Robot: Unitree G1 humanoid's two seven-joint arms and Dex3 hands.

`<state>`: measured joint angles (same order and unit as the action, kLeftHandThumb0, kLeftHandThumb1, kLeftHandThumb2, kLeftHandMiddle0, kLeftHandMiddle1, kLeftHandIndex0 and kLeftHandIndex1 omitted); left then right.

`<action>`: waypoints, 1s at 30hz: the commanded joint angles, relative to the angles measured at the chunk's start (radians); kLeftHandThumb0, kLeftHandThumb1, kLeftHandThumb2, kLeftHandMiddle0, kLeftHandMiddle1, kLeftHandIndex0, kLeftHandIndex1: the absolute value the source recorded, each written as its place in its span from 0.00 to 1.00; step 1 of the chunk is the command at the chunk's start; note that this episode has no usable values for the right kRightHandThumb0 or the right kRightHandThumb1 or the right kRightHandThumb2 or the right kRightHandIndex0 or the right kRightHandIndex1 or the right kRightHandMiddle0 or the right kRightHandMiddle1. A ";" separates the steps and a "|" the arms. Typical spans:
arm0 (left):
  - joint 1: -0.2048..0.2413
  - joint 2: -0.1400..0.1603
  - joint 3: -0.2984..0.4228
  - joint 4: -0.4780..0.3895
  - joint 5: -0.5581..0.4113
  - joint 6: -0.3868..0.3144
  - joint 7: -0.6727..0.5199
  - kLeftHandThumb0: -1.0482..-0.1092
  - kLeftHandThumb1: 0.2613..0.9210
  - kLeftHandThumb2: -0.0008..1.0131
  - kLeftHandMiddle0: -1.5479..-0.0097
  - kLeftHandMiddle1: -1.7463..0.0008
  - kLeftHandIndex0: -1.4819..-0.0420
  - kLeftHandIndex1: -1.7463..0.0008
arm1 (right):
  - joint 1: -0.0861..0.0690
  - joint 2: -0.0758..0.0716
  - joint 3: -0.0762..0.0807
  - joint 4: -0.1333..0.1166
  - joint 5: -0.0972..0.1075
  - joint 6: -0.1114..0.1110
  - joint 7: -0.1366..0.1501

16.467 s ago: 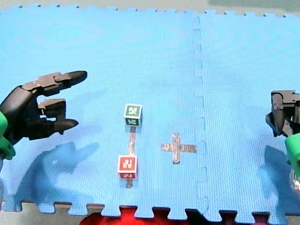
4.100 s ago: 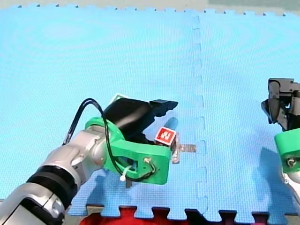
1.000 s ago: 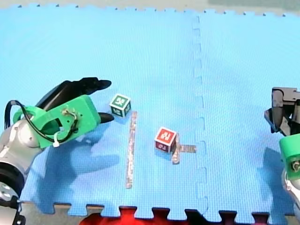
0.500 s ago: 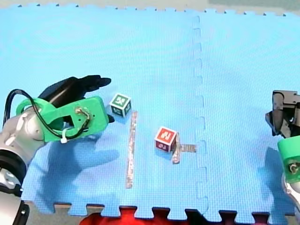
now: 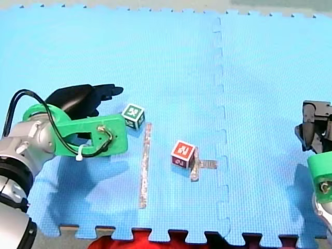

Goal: Stack cube left

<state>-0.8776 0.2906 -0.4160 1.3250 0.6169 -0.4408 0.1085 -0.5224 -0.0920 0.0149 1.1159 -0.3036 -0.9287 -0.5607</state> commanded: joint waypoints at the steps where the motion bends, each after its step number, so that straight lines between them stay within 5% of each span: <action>1: -0.008 0.000 0.000 0.003 -0.003 -0.001 0.007 0.07 0.70 0.00 0.53 0.05 0.74 1.00 | 0.002 -0.006 -0.002 0.002 0.003 0.003 -0.004; 8: -0.013 -0.011 0.002 0.004 -0.008 0.000 0.017 0.47 0.65 0.01 0.51 0.00 0.75 1.00 | 0.005 -0.005 -0.003 0.004 0.006 0.010 -0.003; 18: -0.005 -0.026 0.010 0.007 -0.020 -0.010 0.032 0.50 0.65 0.00 0.49 0.00 0.72 0.99 | 0.015 -0.005 -0.002 -0.008 0.002 0.023 -0.012; 30: 0.008 -0.049 0.024 0.008 -0.034 -0.055 0.081 0.50 0.67 0.00 0.47 0.00 0.53 0.95 | 0.027 -0.008 -0.006 -0.027 0.011 0.024 -0.007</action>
<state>-0.8740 0.2416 -0.3949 1.3299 0.5878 -0.4932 0.1850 -0.5006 -0.0930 0.0128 1.0947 -0.2982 -0.9048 -0.5692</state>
